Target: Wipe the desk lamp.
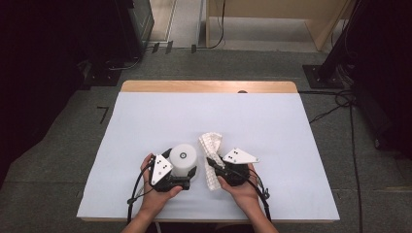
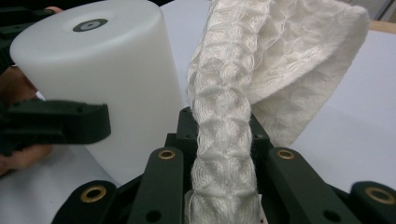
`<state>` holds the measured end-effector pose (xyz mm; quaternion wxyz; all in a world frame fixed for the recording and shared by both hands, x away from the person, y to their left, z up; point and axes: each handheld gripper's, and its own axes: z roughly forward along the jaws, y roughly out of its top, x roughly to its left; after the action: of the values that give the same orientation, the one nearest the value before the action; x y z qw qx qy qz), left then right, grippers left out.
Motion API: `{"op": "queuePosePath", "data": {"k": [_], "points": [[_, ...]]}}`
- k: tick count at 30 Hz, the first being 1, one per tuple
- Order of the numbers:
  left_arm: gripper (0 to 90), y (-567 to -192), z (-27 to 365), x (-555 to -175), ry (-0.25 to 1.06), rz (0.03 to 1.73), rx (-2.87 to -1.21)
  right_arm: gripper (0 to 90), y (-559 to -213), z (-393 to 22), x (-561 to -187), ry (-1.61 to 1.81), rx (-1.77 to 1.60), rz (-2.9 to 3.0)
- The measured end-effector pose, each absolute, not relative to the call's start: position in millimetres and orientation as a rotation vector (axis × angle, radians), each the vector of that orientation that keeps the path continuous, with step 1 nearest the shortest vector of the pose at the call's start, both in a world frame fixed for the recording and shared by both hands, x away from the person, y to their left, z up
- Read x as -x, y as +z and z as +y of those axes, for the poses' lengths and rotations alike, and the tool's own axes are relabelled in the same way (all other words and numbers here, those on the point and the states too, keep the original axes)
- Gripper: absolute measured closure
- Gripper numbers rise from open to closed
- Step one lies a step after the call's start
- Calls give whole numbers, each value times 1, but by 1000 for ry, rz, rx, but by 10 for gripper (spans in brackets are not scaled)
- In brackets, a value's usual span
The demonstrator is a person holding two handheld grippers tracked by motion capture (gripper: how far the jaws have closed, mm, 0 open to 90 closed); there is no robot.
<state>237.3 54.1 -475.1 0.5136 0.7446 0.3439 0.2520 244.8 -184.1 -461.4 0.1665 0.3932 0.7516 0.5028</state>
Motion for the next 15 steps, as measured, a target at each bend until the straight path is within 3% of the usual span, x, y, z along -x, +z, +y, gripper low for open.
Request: {"op": "queuePosePath", "data": {"k": [7, 15], "points": [[42, -476, 35, -230, 721, 952, -1778, 750, -470, -181, -246, 1393, -1155, 2165], [87, -466, 58, -239, 593, 865, -1736, 750, -478, -173, -246, 1369, -1164, 2203]]}}
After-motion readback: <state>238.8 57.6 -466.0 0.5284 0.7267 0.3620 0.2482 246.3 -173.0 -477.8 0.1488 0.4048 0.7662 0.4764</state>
